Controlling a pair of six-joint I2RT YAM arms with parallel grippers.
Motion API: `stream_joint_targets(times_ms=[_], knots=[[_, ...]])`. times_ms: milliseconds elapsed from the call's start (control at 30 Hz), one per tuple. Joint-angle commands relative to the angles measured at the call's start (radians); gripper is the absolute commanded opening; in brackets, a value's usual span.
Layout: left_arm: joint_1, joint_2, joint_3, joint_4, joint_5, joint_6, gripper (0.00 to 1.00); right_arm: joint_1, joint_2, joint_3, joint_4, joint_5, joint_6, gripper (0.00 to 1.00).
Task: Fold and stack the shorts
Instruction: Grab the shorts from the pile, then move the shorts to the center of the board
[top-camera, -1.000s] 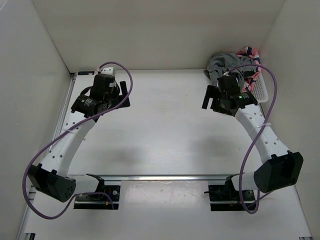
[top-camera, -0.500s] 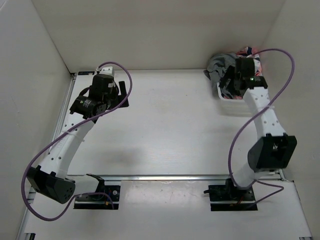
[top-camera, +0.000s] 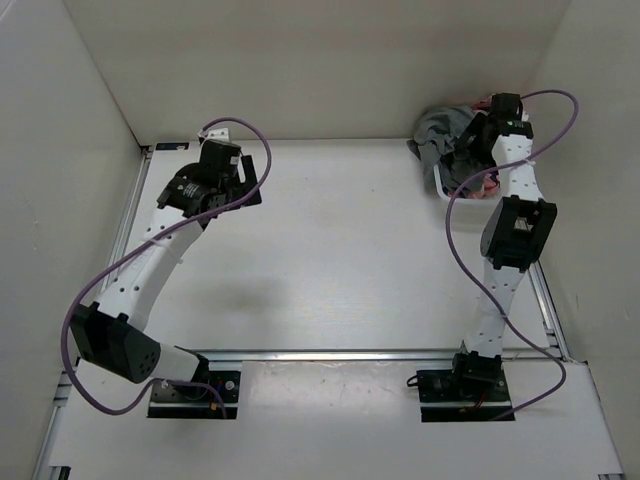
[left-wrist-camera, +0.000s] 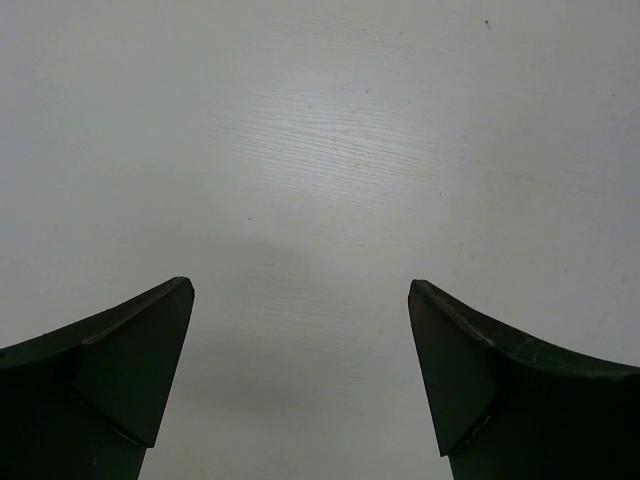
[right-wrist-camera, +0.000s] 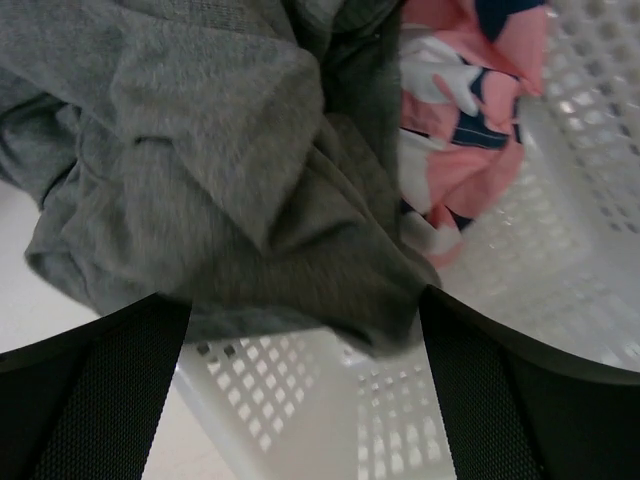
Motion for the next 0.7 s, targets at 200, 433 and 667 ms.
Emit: stream_joint_targets(times_ms=[200, 433, 667], knots=[[0.0, 0.066, 0.046, 0.018, -0.062, -0.025, 1.0, -0.004, 0.148, 0.222, 0.118, -0.128, 0.055, 0.01], [0.009, 0.056, 0.037, -0.002, -0.011, -0.06, 1.0, 0.068, -0.147, 0.165, 0.153, -0.24, -0.031, 0.0], [0.116, -0.013, 0.037, -0.045, 0.144, -0.121, 1.0, 0.181, -0.396, 0.162, 0.178, -0.519, -0.12, 0.0]])
